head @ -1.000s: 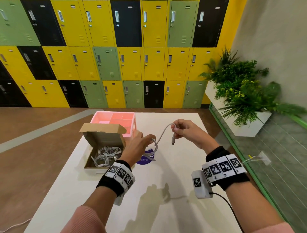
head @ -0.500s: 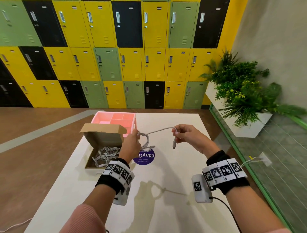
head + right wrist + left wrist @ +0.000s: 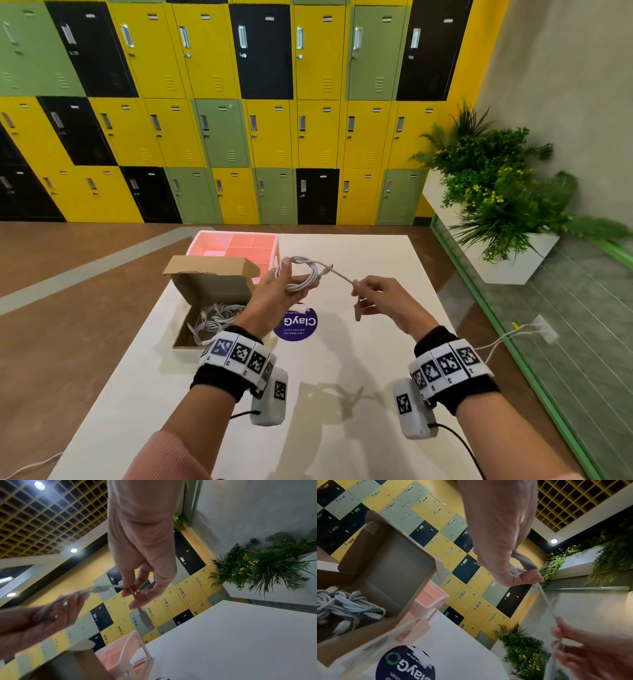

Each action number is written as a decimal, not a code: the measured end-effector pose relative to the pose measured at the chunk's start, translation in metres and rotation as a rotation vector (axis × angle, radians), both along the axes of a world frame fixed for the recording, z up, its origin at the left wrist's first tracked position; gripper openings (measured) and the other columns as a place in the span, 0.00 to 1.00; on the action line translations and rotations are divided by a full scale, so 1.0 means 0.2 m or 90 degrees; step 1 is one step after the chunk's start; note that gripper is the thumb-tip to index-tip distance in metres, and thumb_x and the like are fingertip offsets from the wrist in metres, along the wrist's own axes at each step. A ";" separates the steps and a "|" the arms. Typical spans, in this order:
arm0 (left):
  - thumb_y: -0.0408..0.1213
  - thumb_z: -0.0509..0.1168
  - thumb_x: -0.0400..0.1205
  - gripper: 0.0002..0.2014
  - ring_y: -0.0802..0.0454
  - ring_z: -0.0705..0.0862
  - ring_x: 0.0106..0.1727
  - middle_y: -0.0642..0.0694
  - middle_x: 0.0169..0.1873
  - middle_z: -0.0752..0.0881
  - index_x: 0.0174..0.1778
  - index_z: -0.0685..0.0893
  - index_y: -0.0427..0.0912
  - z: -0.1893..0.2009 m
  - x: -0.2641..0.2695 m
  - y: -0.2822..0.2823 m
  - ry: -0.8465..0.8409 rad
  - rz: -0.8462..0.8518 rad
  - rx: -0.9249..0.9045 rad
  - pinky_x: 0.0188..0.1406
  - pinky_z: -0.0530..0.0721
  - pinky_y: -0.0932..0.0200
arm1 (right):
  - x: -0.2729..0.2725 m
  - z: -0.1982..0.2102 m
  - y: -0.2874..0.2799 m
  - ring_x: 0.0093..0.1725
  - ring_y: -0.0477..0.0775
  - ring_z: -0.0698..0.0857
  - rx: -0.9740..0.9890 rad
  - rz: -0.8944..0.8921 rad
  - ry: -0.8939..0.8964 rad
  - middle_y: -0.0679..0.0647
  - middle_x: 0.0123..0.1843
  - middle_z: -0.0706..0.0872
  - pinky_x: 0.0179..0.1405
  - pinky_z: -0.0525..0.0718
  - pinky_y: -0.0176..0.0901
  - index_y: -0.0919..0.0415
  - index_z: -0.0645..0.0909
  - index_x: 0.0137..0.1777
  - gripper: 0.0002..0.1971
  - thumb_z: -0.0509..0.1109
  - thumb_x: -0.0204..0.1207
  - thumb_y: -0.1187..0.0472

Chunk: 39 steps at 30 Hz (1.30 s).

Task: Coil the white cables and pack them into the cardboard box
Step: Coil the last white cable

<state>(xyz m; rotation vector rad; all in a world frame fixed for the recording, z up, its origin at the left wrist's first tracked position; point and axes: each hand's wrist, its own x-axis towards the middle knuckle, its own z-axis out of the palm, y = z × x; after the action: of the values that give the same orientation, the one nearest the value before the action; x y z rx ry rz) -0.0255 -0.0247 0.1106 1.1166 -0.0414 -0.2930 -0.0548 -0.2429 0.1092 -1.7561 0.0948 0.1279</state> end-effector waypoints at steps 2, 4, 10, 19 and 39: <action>0.44 0.63 0.80 0.18 0.47 0.90 0.49 0.39 0.46 0.91 0.60 0.77 0.35 0.01 -0.02 -0.02 -0.030 -0.015 0.009 0.48 0.86 0.60 | 0.00 -0.03 0.03 0.33 0.58 0.85 -0.034 -0.025 -0.019 0.59 0.34 0.82 0.42 0.89 0.44 0.67 0.83 0.42 0.14 0.67 0.81 0.56; 0.40 0.71 0.72 0.26 0.44 0.89 0.53 0.40 0.48 0.91 0.63 0.77 0.32 0.01 -0.02 -0.04 -0.042 -0.017 0.027 0.51 0.85 0.58 | 0.01 -0.06 0.07 0.33 0.54 0.87 -0.054 -0.055 -0.036 0.57 0.34 0.83 0.40 0.89 0.40 0.66 0.83 0.42 0.14 0.65 0.82 0.57; 0.34 0.77 0.66 0.41 0.43 0.90 0.52 0.32 0.53 0.88 0.72 0.66 0.23 -0.02 -0.02 -0.07 -0.029 0.019 0.042 0.43 0.87 0.61 | 0.04 -0.10 0.20 0.48 0.58 0.89 -0.046 -0.048 -0.048 0.61 0.42 0.88 0.54 0.88 0.44 0.67 0.83 0.50 0.15 0.56 0.86 0.61; 0.43 0.84 0.62 0.42 0.35 0.88 0.54 0.24 0.56 0.84 0.66 0.72 0.28 -0.07 -0.04 -0.11 -0.069 0.032 0.068 0.56 0.87 0.43 | 0.02 -0.08 0.32 0.61 0.54 0.85 0.049 0.110 -0.034 0.60 0.61 0.87 0.64 0.83 0.46 0.63 0.81 0.65 0.21 0.53 0.80 0.60; 0.42 0.61 0.86 0.14 0.42 0.85 0.58 0.38 0.55 0.83 0.60 0.73 0.36 -0.13 -0.02 -0.08 -0.068 0.027 0.328 0.56 0.87 0.49 | -0.01 -0.04 0.32 0.49 0.51 0.84 0.121 -0.062 -0.040 0.57 0.48 0.88 0.46 0.77 0.38 0.62 0.85 0.53 0.10 0.63 0.83 0.61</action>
<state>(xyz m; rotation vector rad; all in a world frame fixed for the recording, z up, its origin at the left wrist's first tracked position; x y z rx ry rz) -0.0298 -0.0409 0.0850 1.6421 -0.0373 -0.2100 -0.0566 -0.1792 0.1013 -1.5616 0.1187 0.0099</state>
